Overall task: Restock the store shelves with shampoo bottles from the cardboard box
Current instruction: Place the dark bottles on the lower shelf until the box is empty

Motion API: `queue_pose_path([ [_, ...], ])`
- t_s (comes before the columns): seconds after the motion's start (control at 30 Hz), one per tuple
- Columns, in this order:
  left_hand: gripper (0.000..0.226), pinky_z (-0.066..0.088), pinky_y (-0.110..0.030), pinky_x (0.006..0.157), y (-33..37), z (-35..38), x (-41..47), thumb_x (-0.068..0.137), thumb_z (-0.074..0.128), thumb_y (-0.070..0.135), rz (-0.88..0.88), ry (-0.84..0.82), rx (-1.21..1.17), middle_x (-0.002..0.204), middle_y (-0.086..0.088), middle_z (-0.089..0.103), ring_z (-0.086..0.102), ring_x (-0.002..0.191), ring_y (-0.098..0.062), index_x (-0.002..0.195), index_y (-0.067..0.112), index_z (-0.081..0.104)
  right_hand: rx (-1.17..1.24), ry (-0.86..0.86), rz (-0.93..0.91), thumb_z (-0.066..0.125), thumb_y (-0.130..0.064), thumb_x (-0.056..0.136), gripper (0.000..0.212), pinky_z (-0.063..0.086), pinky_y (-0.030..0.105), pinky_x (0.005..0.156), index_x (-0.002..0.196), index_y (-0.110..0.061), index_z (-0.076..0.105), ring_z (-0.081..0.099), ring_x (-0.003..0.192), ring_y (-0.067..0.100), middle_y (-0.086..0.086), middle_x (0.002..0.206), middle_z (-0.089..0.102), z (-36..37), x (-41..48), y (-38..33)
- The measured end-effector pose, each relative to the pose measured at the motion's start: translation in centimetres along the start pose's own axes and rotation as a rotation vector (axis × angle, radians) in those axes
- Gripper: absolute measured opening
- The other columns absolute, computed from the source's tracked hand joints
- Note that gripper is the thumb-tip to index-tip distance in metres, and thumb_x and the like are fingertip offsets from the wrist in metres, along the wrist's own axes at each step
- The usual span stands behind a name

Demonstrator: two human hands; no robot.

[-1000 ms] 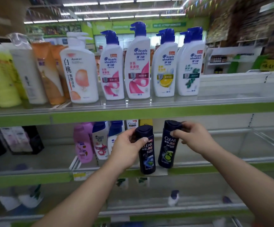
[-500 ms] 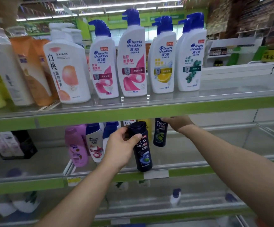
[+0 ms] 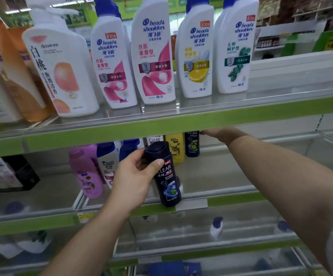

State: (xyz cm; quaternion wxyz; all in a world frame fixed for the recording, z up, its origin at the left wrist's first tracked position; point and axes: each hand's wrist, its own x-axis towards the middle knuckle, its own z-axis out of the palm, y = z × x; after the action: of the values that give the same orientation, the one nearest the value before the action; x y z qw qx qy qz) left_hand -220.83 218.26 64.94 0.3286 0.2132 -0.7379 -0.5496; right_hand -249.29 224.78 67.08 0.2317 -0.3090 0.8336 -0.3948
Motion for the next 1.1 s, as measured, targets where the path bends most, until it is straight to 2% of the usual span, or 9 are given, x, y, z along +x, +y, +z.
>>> queue_pose_path([
  [0.1, 0.023, 0.056, -0.032, 0.087, 0.0, 0.2, -0.1, 0.089, 0.072, 0.019, -0.001, 0.003, 0.004, 0.104, 0.016, 0.076, 0.072, 0.101, -0.009, 0.103, 0.037, 0.069, -0.047, 0.055, -0.054, 0.044, -0.035, 0.106, 0.051, 0.025, 0.042, 0.121, 0.150, -0.010, 0.039, 0.035, 0.145, 0.027, 0.011, 0.157, 0.038, 0.1, 0.6, 0.2],
  [0.3, 0.024, 0.054, -0.044, 0.099, 0.1, 0.5, 0.0, 0.089, 0.072, 0.018, -0.013, 0.004, -0.004, 0.108, 0.011, 0.076, 0.070, 0.106, -0.011, 0.107, 0.035, 0.070, -0.125, 0.095, -0.127, 0.038, -0.023, 0.108, 0.044, 0.027, 0.018, 0.097, 0.150, -0.008, 0.037, 0.035, 0.143, 0.025, 0.011, 0.157, 0.037, 0.1, 1.5, 1.0],
  [0.47, 0.024, 0.054, -0.044, 0.100, 0.1, 0.8, 0.0, 0.089, 0.072, 0.018, -0.011, 0.001, -0.003, 0.108, 0.012, 0.076, 0.070, 0.105, -0.008, 0.107, 0.035, 0.070, -0.314, 0.133, -0.125, 0.038, -0.041, 0.105, 0.051, 0.022, 0.030, 0.114, 0.148, -0.016, 0.043, 0.031, 0.146, 0.023, 0.007, 0.157, 0.037, -0.5, -0.2, 0.9],
  [0.6, 0.025, 0.053, -0.046, 0.101, 0.1, 1.2, 0.4, 0.089, 0.072, 0.017, -0.022, -0.003, -0.030, 0.109, 0.008, 0.076, 0.070, 0.107, -0.012, 0.110, 0.029, 0.070, -0.100, 0.306, -0.147, 0.056, -0.033, 0.096, 0.018, 0.039, 0.023, 0.070, 0.084, -0.023, 0.065, 0.057, 0.084, 0.016, 0.002, 0.090, 0.064, 1.5, -4.1, 1.2],
  [0.67, 0.026, 0.053, -0.047, 0.101, 0.2, 1.6, 0.6, 0.089, 0.073, 0.017, -0.024, -0.008, -0.039, 0.108, 0.007, 0.077, 0.070, 0.107, -0.013, 0.113, 0.026, 0.070, 0.205, 0.249, -0.262, 0.069, -0.014, 0.088, 0.007, 0.048, 0.018, 0.054, 0.082, -0.016, 0.071, 0.065, 0.064, 0.009, -0.006, 0.070, 0.070, 2.4, -6.9, 1.8],
  [0.77, 0.024, 0.053, -0.053, 0.099, 0.4, 2.8, 0.9, 0.090, 0.072, 0.018, -0.030, -0.029, -0.030, 0.108, 0.006, 0.077, 0.071, 0.107, -0.017, 0.112, 0.026, 0.070, 0.259, -0.048, -0.363, 0.086, -0.033, 0.071, 0.035, 0.053, 0.016, 0.061, 0.104, -0.027, 0.075, 0.072, 0.080, 0.001, -0.011, 0.093, 0.077, 2.8, -11.4, 3.3],
  [0.83, 0.022, 0.053, -0.056, 0.097, 0.6, 3.8, 1.2, 0.090, 0.072, 0.018, -0.032, -0.049, -0.028, 0.108, 0.005, 0.077, 0.071, 0.106, -0.018, 0.111, 0.027, 0.070, 0.195, -0.099, -0.367, 0.088, -0.047, 0.060, 0.054, 0.053, 0.019, 0.070, 0.109, -0.029, 0.073, 0.070, 0.084, -0.002, -0.013, 0.101, 0.076, 3.5, -12.5, 4.4],
  [0.97, 0.021, 0.055, -0.051, 0.097, 1.1, 6.0, 1.4, 0.090, 0.072, 0.013, -0.010, -0.070, -0.069, 0.105, 0.004, 0.078, 0.071, 0.105, -0.017, 0.105, 0.027, 0.071, 0.212, 0.057, -0.370, 0.084, -0.056, 0.055, 0.059, 0.050, 0.025, 0.070, 0.106, -0.029, 0.071, 0.062, 0.068, -0.006, -0.018, 0.096, 0.074, 5.3, -12.7, 6.2],
  [1.1, 0.026, 0.055, -0.048, 0.097, 1.8, 7.5, 1.4, 0.088, 0.075, 0.011, 0.020, -0.070, -0.066, 0.103, 0.004, 0.078, 0.072, 0.102, -0.014, 0.109, 0.026, 0.070, 0.147, 0.156, -0.387, 0.078, -0.059, 0.059, 0.054, 0.058, 0.033, 0.072, 0.106, -0.032, 0.071, 0.066, 0.072, 0.004, -0.017, 0.091, 0.075, 4.5, -12.6, 7.0],
])
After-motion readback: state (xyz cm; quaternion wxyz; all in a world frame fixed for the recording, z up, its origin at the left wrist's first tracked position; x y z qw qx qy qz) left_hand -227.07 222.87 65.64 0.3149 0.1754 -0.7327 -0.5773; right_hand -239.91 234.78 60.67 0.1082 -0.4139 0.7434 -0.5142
